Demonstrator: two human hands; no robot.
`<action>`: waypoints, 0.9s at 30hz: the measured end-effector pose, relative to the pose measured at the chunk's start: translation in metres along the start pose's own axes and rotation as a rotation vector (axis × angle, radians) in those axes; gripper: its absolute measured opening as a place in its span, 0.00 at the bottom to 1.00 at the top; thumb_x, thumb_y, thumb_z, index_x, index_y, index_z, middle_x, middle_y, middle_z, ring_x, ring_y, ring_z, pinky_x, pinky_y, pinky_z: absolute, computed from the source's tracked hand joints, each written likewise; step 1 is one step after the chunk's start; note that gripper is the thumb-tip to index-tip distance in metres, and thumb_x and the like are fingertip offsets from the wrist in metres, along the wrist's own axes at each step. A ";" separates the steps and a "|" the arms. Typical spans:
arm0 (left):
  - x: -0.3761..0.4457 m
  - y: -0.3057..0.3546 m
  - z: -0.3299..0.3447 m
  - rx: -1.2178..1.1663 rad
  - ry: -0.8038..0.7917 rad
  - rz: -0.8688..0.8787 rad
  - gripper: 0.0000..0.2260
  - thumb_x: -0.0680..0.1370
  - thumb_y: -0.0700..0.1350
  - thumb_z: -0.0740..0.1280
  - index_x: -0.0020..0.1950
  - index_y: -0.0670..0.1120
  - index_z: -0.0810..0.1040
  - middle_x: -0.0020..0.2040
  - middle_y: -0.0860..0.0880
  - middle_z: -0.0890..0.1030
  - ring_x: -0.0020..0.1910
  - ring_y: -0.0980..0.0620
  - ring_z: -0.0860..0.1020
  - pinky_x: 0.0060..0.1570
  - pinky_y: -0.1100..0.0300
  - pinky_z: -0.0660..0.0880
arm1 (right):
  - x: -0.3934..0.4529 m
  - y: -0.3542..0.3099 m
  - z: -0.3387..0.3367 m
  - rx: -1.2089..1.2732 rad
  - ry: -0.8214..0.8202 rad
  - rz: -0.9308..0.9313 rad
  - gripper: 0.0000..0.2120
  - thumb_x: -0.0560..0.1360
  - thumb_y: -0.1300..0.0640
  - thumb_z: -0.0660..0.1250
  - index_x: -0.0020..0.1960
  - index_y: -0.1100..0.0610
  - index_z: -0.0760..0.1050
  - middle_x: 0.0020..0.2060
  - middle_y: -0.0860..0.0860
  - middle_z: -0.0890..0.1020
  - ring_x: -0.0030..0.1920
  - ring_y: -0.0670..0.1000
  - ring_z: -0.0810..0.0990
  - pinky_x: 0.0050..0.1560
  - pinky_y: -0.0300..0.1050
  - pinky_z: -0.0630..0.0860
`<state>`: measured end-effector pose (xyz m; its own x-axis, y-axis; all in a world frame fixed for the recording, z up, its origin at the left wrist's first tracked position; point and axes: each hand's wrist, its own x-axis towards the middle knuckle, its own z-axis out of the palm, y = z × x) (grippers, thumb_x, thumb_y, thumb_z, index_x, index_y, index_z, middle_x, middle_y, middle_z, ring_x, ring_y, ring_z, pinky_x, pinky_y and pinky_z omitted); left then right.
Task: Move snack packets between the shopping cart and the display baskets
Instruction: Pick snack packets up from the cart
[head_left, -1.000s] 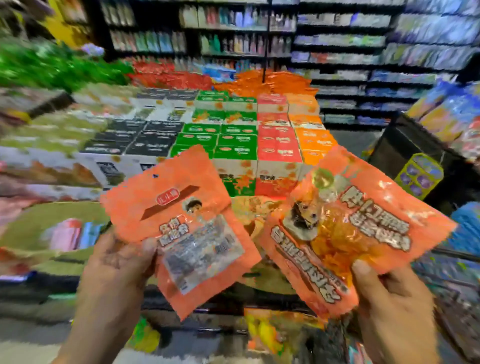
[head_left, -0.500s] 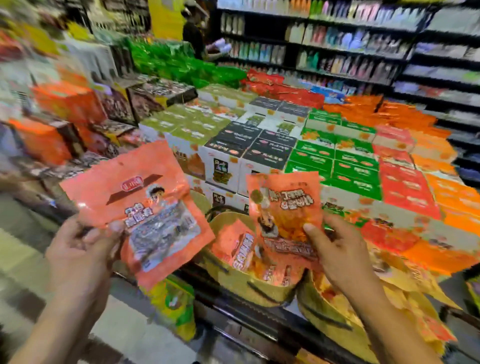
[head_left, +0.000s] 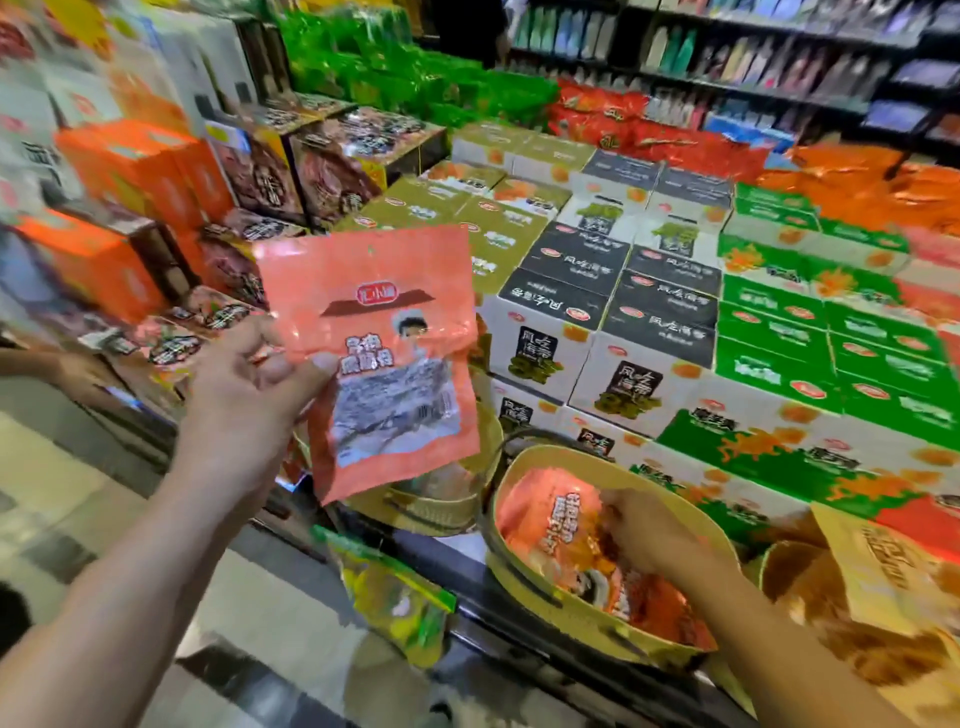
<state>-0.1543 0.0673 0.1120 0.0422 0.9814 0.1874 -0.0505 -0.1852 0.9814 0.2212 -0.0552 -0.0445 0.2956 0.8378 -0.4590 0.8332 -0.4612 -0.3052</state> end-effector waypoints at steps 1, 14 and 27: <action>0.009 0.000 0.007 0.016 -0.064 0.008 0.08 0.78 0.33 0.71 0.53 0.41 0.75 0.39 0.49 0.86 0.32 0.56 0.80 0.31 0.65 0.77 | 0.001 0.000 0.004 0.010 0.040 0.014 0.14 0.80 0.61 0.63 0.58 0.47 0.81 0.55 0.54 0.86 0.54 0.57 0.85 0.48 0.44 0.77; 0.051 -0.020 0.216 0.418 -1.162 0.157 0.09 0.76 0.31 0.72 0.45 0.41 0.74 0.31 0.58 0.72 0.33 0.59 0.67 0.34 0.63 0.64 | -0.129 0.018 0.019 0.401 0.495 0.022 0.09 0.78 0.61 0.74 0.51 0.47 0.81 0.50 0.45 0.84 0.51 0.46 0.81 0.50 0.33 0.71; -0.016 -0.150 0.317 1.089 -1.720 0.363 0.07 0.79 0.44 0.69 0.55 0.44 0.77 0.52 0.45 0.80 0.50 0.42 0.79 0.48 0.48 0.77 | -0.193 0.040 0.053 0.623 0.637 0.045 0.08 0.79 0.61 0.72 0.55 0.49 0.83 0.54 0.39 0.83 0.58 0.44 0.82 0.55 0.47 0.80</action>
<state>0.1687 0.0634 -0.0249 0.8879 -0.0185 -0.4596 0.1856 -0.8998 0.3948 0.1729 -0.2508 -0.0123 0.6801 0.7330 0.0125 0.4640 -0.4172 -0.7814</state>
